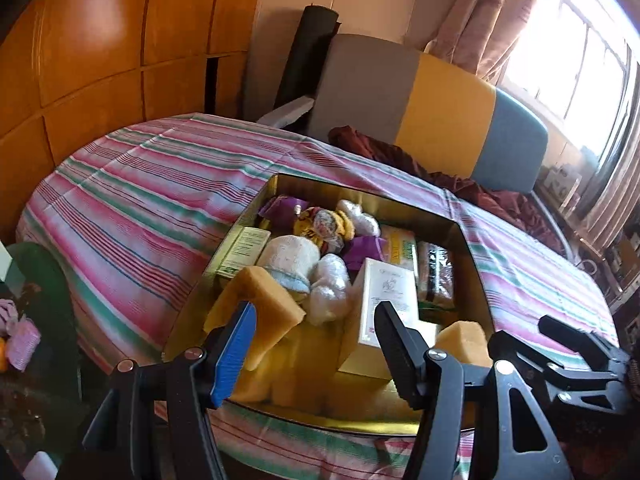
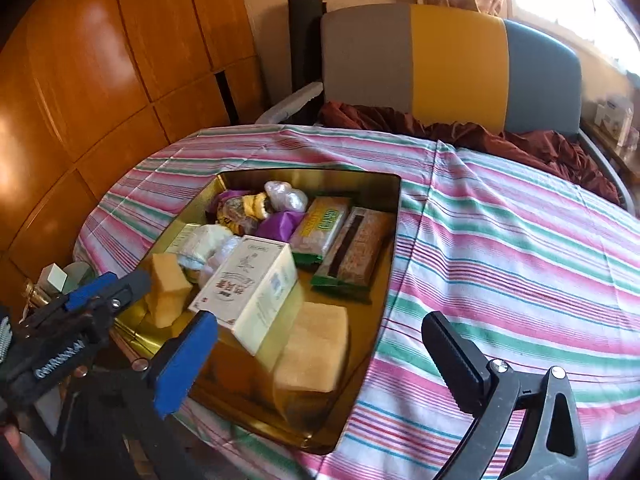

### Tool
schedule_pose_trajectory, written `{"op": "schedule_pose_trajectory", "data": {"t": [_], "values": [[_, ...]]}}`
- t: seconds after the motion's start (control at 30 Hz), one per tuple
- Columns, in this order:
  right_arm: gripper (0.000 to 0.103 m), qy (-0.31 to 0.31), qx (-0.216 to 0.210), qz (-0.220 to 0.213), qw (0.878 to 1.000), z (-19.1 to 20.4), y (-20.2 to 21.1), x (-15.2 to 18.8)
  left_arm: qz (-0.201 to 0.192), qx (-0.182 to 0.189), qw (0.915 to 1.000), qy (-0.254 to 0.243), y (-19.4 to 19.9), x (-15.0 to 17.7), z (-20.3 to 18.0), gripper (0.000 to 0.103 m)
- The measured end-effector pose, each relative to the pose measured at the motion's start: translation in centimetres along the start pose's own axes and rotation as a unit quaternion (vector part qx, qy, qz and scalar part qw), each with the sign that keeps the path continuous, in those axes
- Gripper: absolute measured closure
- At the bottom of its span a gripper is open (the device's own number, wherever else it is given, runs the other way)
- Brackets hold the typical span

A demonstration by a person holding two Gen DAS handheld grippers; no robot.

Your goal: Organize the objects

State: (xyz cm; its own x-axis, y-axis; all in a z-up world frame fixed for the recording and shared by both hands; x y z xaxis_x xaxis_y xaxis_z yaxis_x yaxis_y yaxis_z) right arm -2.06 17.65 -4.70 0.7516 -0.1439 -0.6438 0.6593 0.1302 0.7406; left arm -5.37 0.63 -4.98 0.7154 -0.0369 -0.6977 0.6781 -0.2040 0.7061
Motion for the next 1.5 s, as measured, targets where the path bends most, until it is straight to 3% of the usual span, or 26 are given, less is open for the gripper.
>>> {"op": "schedule_pose_trajectory", "data": {"t": [0.33, 0.73, 1.1, 1.5], "values": [[0.0, 0.003, 0.04, -0.008, 0.999, 1.5, 0.8, -0.5, 0.023, -0.041, 0.9989, -0.005, 1.0, 0.0, 1.7, 0.041], [0.0, -0.025, 0.097, -0.001, 0.995, 1.7, 1.4, -0.6, 0.014, -0.085, 0.9954, -0.043, 2.2, -0.4, 1.4, 0.041], [0.0, -0.024, 0.118, 0.017, 0.993, 1.7, 0.8, 0.3, 0.03, -0.082, 0.996, -0.017, 2.2, 0.3, 1.9, 0.041], [0.0, -0.042, 0.132, 0.009, 0.99, 1.0, 0.9, 0.0, 0.039, -0.077, 0.9956, -0.035, 2.0, 0.9, 0.8, 0.041]]}}
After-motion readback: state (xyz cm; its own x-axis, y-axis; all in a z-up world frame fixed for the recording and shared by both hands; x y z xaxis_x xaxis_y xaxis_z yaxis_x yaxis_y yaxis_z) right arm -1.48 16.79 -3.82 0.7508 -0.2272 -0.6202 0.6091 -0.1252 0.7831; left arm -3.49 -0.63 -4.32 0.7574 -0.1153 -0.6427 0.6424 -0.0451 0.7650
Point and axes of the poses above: each gripper's, at about its wrist camera, not at the fingertips, and y roughly against the way its jaws point, z to its left, x to its underside, the point moved 9 cm from there along -y, roughly the way its jaws point, and after that the axes turned 5 degrees about -y, right-handed, at the moved point
